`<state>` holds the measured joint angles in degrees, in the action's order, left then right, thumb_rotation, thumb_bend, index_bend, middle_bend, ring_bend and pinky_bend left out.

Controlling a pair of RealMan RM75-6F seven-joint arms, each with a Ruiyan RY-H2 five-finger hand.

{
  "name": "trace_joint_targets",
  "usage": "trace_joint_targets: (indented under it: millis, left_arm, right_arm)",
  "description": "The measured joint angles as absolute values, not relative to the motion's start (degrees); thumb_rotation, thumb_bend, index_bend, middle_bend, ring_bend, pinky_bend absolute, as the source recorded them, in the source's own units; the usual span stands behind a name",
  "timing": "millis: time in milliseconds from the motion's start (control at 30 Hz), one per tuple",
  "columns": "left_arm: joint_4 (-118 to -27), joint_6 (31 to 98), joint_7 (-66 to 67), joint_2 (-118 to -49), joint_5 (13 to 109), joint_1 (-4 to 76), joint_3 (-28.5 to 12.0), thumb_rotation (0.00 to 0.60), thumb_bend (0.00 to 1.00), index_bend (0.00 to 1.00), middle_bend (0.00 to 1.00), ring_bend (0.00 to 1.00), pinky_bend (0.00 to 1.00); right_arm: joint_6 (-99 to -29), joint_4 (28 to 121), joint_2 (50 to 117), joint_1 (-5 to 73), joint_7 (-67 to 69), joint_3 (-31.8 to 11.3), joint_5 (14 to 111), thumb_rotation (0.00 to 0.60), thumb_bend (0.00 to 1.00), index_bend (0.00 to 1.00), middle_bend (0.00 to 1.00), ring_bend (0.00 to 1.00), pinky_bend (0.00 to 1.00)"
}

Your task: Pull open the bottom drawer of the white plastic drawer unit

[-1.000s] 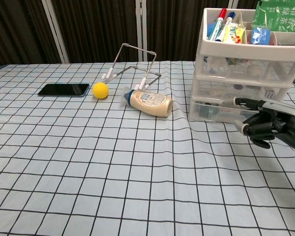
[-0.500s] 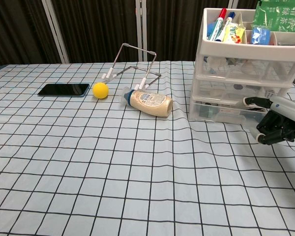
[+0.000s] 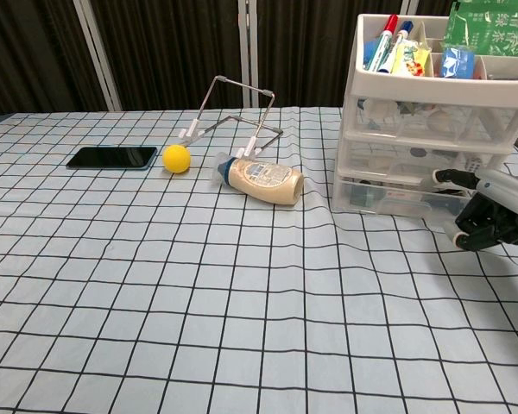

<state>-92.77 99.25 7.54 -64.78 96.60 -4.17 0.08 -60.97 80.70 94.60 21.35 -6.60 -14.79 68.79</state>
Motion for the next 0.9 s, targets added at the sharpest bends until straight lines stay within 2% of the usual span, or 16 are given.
trace_joint_targets:
  millis: [733, 900]
  left_arm:
    - [-92.85, 99.12, 7.59, -64.69, 96.69, -4.2, 0.13, 0.6, 0.0, 0.0, 0.0, 0.0, 0.0]
    - [-92.9, 99.08, 7.59, -64.67, 96.67, -4.19, 0.12, 0.6, 0.0, 0.0, 0.0, 0.0, 0.0]
  right_arm:
    - [-60.52, 78.0, 95.12, 22.85, -6.02, -13.88, 65.27, 0.6, 0.48, 0.21, 0.93, 0.95, 0.86]
    - [-60.44, 78.02, 95.09, 23.09, -5.91, -13.67, 64.94, 0.6, 0.5, 0.29, 0.93, 0.95, 0.86]
